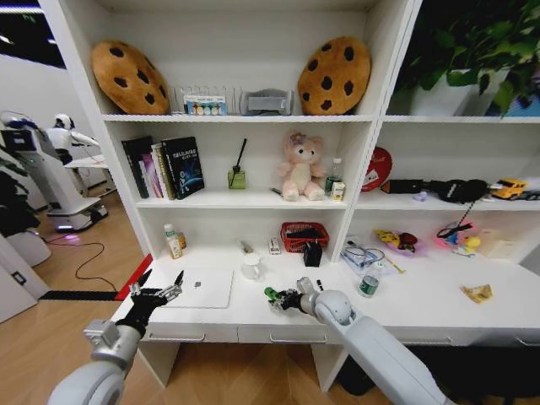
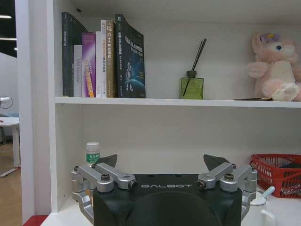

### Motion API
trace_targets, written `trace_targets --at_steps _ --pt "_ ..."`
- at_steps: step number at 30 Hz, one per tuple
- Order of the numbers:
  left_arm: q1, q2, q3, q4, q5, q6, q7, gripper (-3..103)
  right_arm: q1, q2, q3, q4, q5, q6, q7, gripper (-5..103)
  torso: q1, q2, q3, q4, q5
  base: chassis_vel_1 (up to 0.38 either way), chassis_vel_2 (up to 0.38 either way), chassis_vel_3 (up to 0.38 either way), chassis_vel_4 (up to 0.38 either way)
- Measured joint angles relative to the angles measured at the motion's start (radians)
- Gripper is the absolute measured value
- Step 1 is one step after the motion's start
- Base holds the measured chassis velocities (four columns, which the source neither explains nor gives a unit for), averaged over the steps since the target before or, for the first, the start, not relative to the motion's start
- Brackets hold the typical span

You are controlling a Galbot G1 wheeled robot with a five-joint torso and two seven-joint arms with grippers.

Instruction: Organize the objects on the table.

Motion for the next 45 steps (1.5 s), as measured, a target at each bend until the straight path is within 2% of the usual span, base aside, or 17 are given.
trace_targets --at_steps 7,11,22,24,25,26,27,28,34,42,45 --pt "0.000 0.000 0.000 0.000 0.000 0.000 0.000 100 0.001 0.020 0.006 -0.017 -0.001 0.001 0.001 58 0.000 0.000 0.000 0.0000 0.0000 0.000 0.000 0.000 0.000" --pt "0.000 0.000 0.000 0.000 0.000 0.000 0.000 100 0.016 0.039 0.008 -0.033 0.004 0.000 0.031 58 0.000 0.000 0.000 0.0002 0.0001 0.000 0.000 0.000 0.000" --pt "0.000 0.000 0.000 0.000 0.000 0.000 0.000 100 0.013 0.042 0.015 -0.042 0.012 0.001 0.040 57 0.000 0.000 0.000 0.0000 0.0000 0.000 0.000 0.000 0.000" --pt "0.000 0.000 0.000 0.000 0.000 0.000 0.000 100 0.013 0.042 0.015 -0.044 0.012 0.001 0.036 50 0.000 0.000 0.000 0.0000 0.0000 0.000 0.000 0.000 0.000" --pt "0.000 0.000 0.000 0.000 0.000 0.000 0.000 100 0.013 0.042 0.015 -0.044 0.012 0.001 0.036 50 0.000 0.000 0.000 0.0000 0.0000 0.000 0.000 0.000 0.000" --pt "0.000 0.000 0.000 0.000 0.000 0.000 0.000 100 0.012 0.042 0.015 -0.044 0.010 0.001 0.030 44 0.000 0.000 0.000 0.0001 0.0000 0.000 0.000 0.000 0.000" --pt "0.000 0.000 0.000 0.000 0.000 0.000 0.000 100 0.012 0.042 0.015 -0.044 0.010 0.001 0.030 44 0.000 0.000 0.000 0.0001 0.0000 0.000 0.000 0.000 0.000" --pt "0.000 0.000 0.000 0.000 0.000 0.000 0.000 100 0.009 0.041 0.017 -0.041 0.003 0.001 0.023 36 0.000 0.000 0.000 0.0001 0.0000 0.000 0.000 0.000 0.000" --pt "0.000 0.000 0.000 0.000 0.000 0.000 0.000 100 -0.013 0.043 0.034 -0.014 0.003 0.000 0.014 35 0.000 0.000 0.000 0.0001 0.0001 0.000 0.000 0.000 0.000" --pt "0.000 0.000 0.000 0.000 0.000 0.000 0.000 100 -0.026 0.022 0.106 0.244 0.077 0.096 0.018 35 0.000 0.000 0.000 -0.0003 0.0002 0.000 0.000 0.000 0.000" --pt "0.000 0.000 0.000 0.000 0.000 0.000 0.000 100 0.102 0.061 0.122 0.271 0.105 0.138 0.053 35 0.000 0.000 0.000 -0.0001 0.0000 0.000 0.000 0.000 0.000"
